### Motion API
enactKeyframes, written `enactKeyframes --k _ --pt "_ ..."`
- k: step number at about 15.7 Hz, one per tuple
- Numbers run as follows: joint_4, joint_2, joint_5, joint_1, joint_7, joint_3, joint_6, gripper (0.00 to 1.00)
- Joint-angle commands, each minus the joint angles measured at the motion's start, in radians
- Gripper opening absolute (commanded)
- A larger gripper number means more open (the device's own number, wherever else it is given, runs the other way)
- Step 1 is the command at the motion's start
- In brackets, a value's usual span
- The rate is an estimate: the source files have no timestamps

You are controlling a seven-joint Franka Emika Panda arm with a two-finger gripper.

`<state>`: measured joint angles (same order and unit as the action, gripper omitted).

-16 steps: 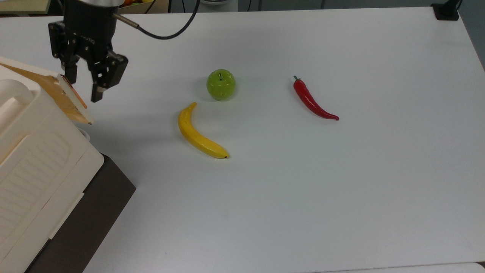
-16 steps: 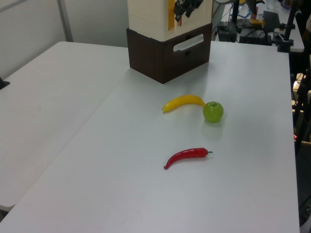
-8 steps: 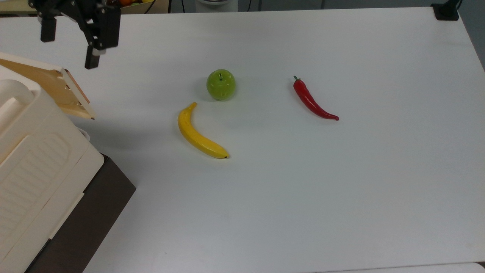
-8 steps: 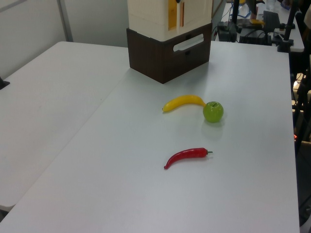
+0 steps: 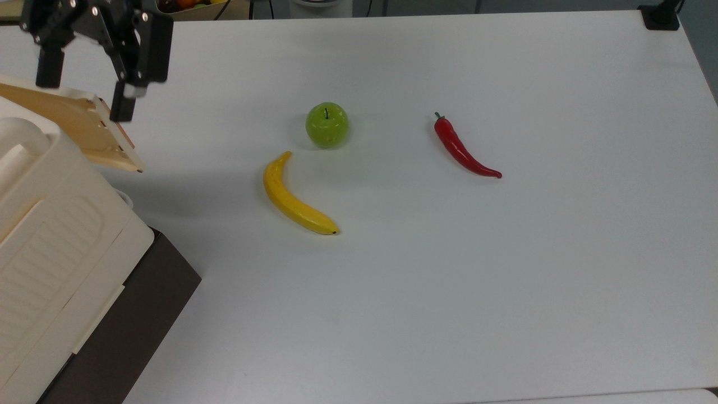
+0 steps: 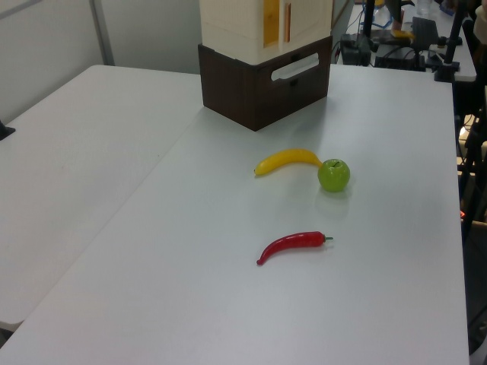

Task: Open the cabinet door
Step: 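Pull the door handle outward, swinging the cream door open on its hinge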

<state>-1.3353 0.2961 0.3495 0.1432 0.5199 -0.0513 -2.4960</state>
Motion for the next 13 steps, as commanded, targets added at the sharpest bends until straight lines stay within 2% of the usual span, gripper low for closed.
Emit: enactKeyframes --k 1,4,9,13 --pt "0.001 0.018 -0.007 -0.002 0.005 0.008 -0.044 1.0" --pt "-0.021 -0.003 -0.006 0.001 -0.009 0.013 -0.005 1.0" --pt "-0.025 -0.052 -0.023 0.003 -0.151 0.011 0.208 1.0" --pt "-0.025 -0.069 -0.026 0.004 -0.205 0.014 0.304 1.0"
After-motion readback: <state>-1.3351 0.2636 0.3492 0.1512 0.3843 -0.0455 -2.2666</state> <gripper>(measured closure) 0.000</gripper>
